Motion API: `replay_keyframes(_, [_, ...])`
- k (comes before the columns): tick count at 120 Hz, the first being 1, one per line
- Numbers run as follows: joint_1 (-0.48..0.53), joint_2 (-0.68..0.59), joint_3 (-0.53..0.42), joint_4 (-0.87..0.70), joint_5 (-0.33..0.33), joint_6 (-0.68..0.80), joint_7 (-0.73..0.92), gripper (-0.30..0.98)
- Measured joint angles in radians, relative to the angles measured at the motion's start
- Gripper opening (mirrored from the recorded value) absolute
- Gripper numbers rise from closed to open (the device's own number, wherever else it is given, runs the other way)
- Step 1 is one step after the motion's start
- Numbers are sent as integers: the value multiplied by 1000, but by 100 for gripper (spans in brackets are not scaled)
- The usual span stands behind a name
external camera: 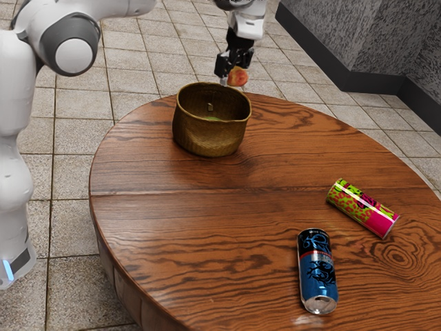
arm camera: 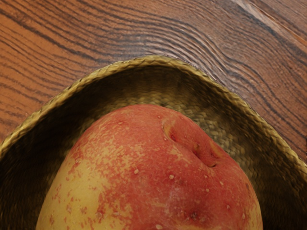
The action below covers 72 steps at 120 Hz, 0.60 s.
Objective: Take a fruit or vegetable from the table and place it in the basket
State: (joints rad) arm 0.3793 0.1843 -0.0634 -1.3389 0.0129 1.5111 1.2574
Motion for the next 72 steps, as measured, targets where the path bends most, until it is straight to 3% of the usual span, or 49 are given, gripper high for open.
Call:
replay_keyframes(36, [21, 39, 11, -15, 1, -6, 3, 26])
replay_keyframes(52, [19, 43, 11, -13, 7, -13, 3, 51])
replay_keyframes(72, [20, 43, 10, -14, 7, -18, 4, 63])
